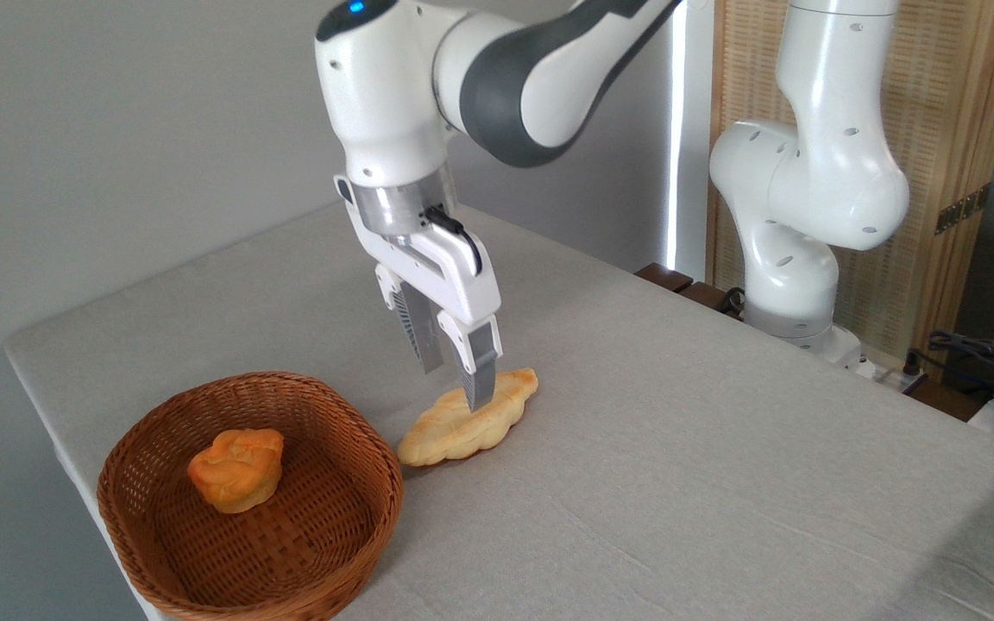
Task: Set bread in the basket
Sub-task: 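Lower the open gripper onto the pale croissant-shaped bread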
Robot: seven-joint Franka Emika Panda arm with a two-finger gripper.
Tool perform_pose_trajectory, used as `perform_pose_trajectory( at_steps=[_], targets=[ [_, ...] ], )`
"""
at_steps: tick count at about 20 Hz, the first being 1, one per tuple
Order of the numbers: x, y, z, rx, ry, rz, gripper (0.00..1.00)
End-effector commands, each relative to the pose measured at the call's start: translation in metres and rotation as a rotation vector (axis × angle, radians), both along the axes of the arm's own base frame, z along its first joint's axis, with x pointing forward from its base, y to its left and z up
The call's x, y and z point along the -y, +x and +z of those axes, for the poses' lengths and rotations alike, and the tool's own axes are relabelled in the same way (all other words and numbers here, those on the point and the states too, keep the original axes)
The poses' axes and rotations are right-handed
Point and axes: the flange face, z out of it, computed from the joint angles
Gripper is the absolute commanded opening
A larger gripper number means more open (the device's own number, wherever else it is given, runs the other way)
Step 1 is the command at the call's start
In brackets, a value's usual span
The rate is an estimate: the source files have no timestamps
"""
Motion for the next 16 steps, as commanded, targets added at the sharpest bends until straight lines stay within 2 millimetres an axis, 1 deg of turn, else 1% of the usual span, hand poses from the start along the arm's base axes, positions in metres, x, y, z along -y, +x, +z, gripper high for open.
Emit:
perform_pose_trajectory(
  at_steps=[1,4,12,16],
  targets=[
    [-0.005,-0.007,-0.012,0.034,0.006,-0.017,1.0],
    [-0.008,-0.004,-0.023,0.037,0.009,-0.014,1.0],
    [-0.011,-0.003,-0.022,0.045,0.06,-0.043,1.0],
    [-0.008,-0.004,-0.025,0.036,0.061,-0.049,1.0]
  ],
)
